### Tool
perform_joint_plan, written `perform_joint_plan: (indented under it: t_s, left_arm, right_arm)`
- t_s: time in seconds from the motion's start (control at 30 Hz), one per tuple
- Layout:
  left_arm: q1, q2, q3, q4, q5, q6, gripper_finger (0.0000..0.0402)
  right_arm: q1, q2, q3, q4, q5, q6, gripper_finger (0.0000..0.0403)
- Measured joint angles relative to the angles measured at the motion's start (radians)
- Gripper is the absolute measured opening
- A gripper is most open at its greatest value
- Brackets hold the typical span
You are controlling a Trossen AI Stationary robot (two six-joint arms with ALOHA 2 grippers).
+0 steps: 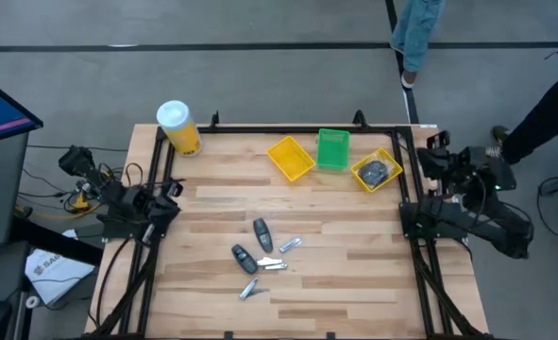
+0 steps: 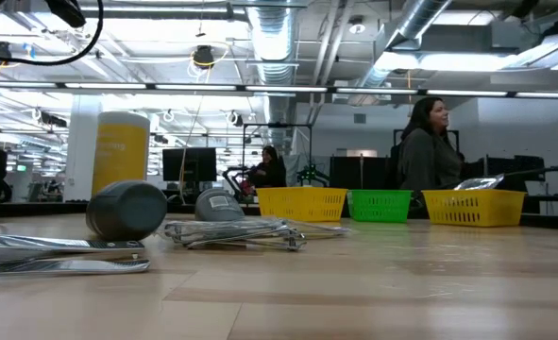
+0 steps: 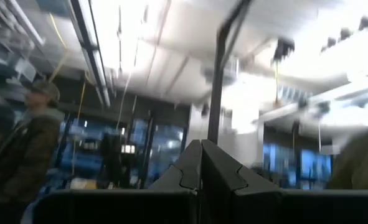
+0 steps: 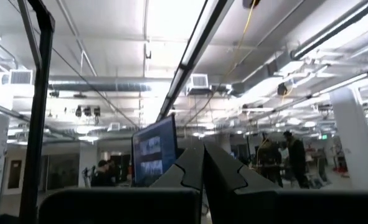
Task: Pick & Place Travel size toiletries
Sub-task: Put the black deodorant into the left yellow basket
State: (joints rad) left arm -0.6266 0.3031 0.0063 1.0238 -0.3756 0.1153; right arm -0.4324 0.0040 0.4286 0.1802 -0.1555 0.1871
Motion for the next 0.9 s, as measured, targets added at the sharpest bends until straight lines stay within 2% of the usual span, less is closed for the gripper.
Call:
perform_joint_plan:
  t_s: [0.2,0.3,0.5,0.83,0.9]
  left_arm:
    - [0.000,-0.002,0.000,0.279,0.001,-0.044,0.0000]
    - [0.000,-0.002,0.000,0.323,0.006,-0.053,0.0000]
    - [0.000,-0.002,0.000,0.262,0.016,-0.095,0.0000]
    - [0.000,-0.002,0.000,0.062,0.024,-0.096,0.0000]
    - [0.000,-0.002,0.000,0.038,0.024,-0.096,0.0000]
  right_arm:
    - [-0.002,0.001,-0.002,0.017,0.000,-0.003,0.0000]
    - [-0.001,0.000,-0.005,0.003,0.000,0.005,0.0000]
    - [0.000,0.000,-0.005,-0.113,-0.016,0.045,0.0000]
    - [0.001,0.000,-0.144,-0.115,-0.168,0.165,0.0000]
    - [0.001,0.000,-0.186,-0.066,-0.192,0.198,0.0000]
